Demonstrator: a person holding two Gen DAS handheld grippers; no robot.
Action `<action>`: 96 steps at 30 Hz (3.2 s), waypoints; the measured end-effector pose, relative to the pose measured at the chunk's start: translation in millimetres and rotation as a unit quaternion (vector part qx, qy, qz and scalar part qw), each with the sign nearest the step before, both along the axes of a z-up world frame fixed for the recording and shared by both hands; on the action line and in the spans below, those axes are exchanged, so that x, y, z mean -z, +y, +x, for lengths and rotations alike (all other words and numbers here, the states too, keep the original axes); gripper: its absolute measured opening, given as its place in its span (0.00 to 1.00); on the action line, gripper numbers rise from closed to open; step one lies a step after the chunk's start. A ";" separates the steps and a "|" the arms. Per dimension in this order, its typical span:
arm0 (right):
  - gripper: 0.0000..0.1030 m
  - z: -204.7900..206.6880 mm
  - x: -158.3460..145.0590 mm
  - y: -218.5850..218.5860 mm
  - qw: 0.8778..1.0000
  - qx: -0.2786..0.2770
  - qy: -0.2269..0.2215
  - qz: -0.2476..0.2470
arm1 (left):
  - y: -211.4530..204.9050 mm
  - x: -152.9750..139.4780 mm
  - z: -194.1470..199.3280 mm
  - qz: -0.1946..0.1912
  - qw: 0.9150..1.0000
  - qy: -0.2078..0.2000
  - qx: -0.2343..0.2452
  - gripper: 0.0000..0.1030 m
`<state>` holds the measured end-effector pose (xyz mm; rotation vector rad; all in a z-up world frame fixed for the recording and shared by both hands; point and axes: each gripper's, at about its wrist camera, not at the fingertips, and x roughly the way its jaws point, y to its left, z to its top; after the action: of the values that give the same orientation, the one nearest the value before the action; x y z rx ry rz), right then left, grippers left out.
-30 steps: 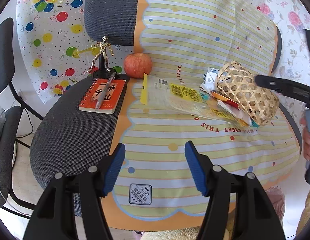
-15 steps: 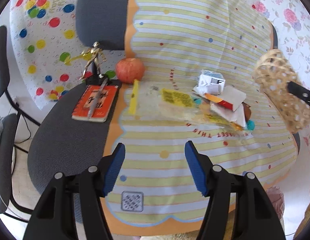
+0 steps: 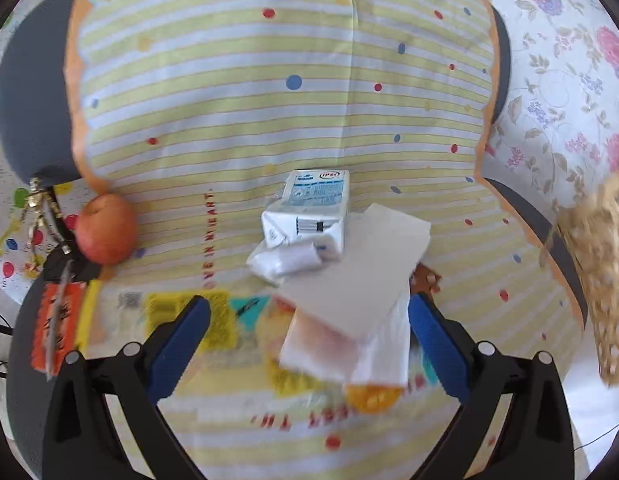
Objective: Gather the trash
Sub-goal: 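Grasp the wicker cylinder with the right tool while the left tool grasps the milk carton, then carry the carton and wicker cylinder to the pink bin and release both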
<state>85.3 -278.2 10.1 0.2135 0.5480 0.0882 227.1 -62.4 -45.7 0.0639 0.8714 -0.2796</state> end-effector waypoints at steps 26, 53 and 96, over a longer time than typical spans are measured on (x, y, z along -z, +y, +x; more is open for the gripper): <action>0.68 25.8 35.3 -27.8 0.999 0.006 0.035 0.027 | -24.7 -16.6 67.1 -0.004 1.000 -0.018 0.017 0.67; 0.68 -199.9 47.6 -53.2 0.993 0.092 0.068 0.027 | -57.1 -8.2 -258.5 -0.046 0.993 -0.056 0.097 0.69; 0.75 -297.2 77.4 -159.3 0.961 0.259 0.089 0.033 | -243.3 64.1 -319.9 -0.014 0.935 0.034 0.352 0.84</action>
<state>-211.9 -437.5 -67.3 0.4268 0.6537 -0.4259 -92.8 -305.7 -109.8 0.3457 0.8890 -0.9698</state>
